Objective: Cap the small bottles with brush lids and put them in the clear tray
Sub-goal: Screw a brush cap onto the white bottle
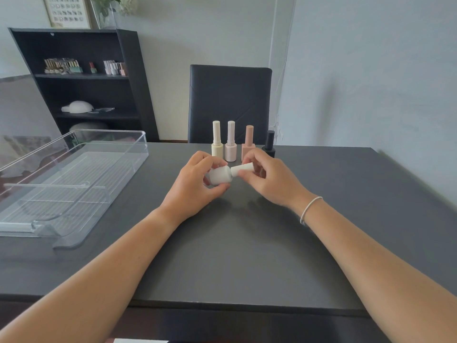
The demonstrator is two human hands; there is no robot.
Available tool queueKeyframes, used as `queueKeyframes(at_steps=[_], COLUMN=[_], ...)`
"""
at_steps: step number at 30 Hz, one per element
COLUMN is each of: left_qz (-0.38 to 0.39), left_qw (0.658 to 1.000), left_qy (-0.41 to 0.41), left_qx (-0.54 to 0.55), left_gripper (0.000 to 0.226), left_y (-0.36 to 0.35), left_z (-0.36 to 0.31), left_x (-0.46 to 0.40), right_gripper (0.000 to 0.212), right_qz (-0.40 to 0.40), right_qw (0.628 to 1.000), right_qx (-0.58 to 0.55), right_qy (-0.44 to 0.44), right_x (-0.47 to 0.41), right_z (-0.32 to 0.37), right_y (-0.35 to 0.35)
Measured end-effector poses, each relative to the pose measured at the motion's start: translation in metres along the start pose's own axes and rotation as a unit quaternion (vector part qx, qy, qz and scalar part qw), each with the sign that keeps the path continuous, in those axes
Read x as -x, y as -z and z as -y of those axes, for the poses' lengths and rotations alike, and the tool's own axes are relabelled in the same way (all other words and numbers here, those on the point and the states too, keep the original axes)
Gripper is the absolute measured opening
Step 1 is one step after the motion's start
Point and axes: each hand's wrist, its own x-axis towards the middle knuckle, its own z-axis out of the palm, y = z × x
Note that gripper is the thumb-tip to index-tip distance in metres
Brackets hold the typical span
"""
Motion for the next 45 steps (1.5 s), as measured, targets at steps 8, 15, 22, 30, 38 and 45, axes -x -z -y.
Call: queueKeyframes(at_steps=[8,15,22,30,38,45], left_qz=[-0.001,0.003,0.008,0.013,0.008,0.007], left_qw=[1.0,1.0,1.0,1.0,1.0,1.0], left_qy=[0.003,0.007,0.004,0.007,0.012,0.015], left_qx=[0.004,0.01,0.012,0.019,0.017,0.019], left_gripper=[0.032,0.032,0.033,0.032,0.033,0.034], left_y=[0.0008,0.0006,0.0006,0.0007,0.001,0.0011], left_z=[-0.0032,-0.0025,-0.0032,-0.0044,-0.0026,-0.0025], left_x=[0.0002,-0.0001,0.0001,0.0003,0.0,0.0], right_gripper=[0.018,0.036,0.051,0.056,0.032,0.037], right_qz=[-0.018,-0.013,-0.017,-0.004,0.005,0.003], right_qw=[1.0,1.0,1.0,0.999,1.0,1.0], right_qx=[-0.005,0.0,0.001,0.013,0.001,-0.01], right_qy=[0.015,-0.012,-0.022,-0.033,-0.009,-0.018], right_x=[-0.0006,-0.0012,-0.0017,-0.0026,-0.0017,-0.0023], right_z=[0.0,-0.0018,0.0013,0.001,-0.002,-0.0041], right_y=[0.002,0.0021,0.0012,0.0,0.0,-0.0014])
